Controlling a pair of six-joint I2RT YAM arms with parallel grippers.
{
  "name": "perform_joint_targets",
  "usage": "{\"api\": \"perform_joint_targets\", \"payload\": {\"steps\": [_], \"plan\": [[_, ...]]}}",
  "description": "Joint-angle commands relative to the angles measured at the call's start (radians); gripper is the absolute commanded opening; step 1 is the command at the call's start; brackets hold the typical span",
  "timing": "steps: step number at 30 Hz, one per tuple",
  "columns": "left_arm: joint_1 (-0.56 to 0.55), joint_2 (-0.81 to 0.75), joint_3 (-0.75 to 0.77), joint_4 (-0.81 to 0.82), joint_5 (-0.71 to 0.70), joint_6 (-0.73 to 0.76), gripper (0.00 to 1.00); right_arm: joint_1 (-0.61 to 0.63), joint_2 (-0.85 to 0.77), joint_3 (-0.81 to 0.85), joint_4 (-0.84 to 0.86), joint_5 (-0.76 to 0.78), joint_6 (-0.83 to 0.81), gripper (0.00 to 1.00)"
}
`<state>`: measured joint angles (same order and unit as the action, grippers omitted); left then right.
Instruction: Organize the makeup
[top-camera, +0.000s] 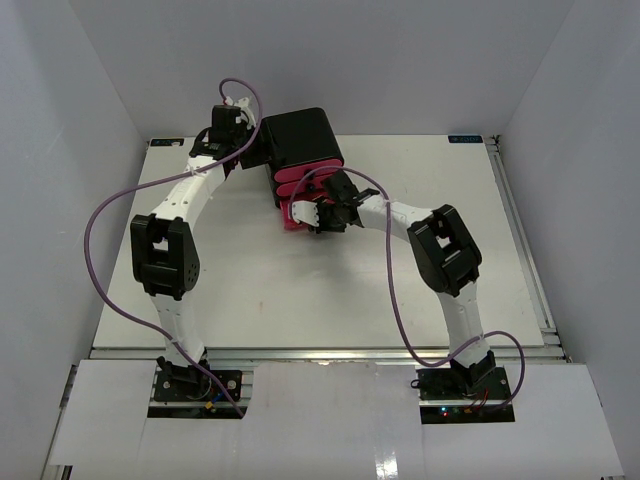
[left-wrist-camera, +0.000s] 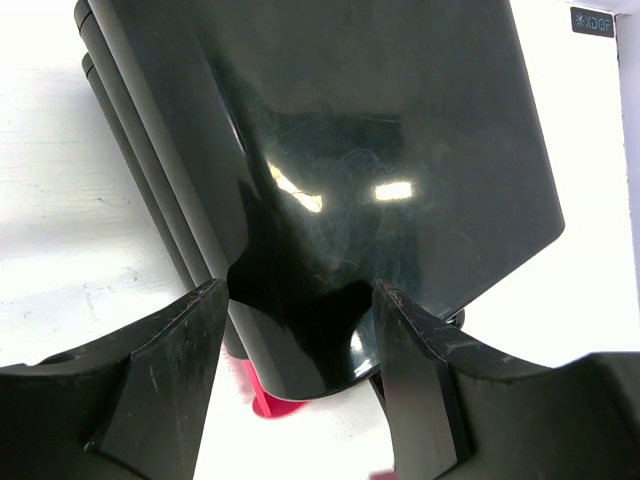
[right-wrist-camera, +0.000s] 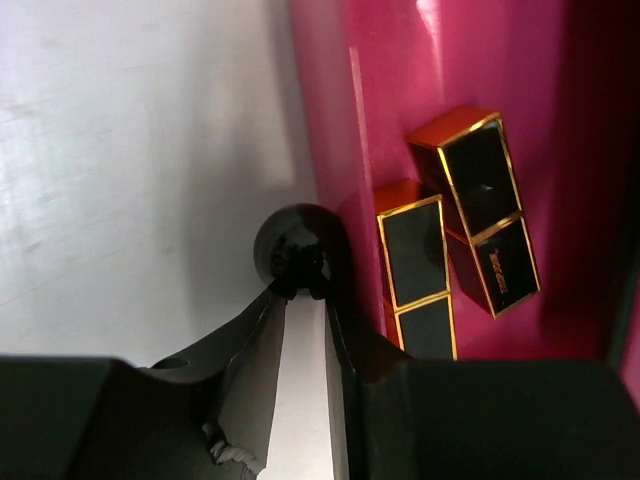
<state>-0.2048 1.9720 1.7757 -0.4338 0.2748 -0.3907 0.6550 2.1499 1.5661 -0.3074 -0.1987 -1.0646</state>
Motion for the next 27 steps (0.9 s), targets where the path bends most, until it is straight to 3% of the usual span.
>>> {"api": "perform_joint_targets", "payload": {"steps": [1,5,11,16,21,24,27], "plan": [[-0.006,-0.001,-0.043,-0.013,0.044,-0.002,0.70,0.006,0.035,0.022,0.242,0.153,0.065,0.37],[-0.007,-0.013,-0.065,-0.014,0.046,-0.002,0.70,0.008,0.071,0.054,0.295,0.185,0.058,0.50],[-0.005,-0.019,-0.067,-0.013,0.043,-0.005,0.70,0.006,0.100,0.110,0.295,0.193,0.062,0.62],[-0.005,-0.027,-0.063,-0.013,0.032,-0.013,0.70,0.006,0.047,0.055,0.295,0.175,0.082,0.71],[-0.001,-0.060,-0.048,-0.013,-0.024,-0.033,0.71,0.004,-0.107,-0.057,0.215,0.098,0.130,0.81],[0.007,-0.093,-0.007,-0.013,-0.093,-0.030,0.79,-0.014,-0.239,-0.119,0.121,-0.020,0.195,0.90],[0.007,-0.152,0.020,0.019,-0.184,-0.021,0.85,-0.058,-0.375,-0.148,0.011,-0.120,0.286,0.90]]}}
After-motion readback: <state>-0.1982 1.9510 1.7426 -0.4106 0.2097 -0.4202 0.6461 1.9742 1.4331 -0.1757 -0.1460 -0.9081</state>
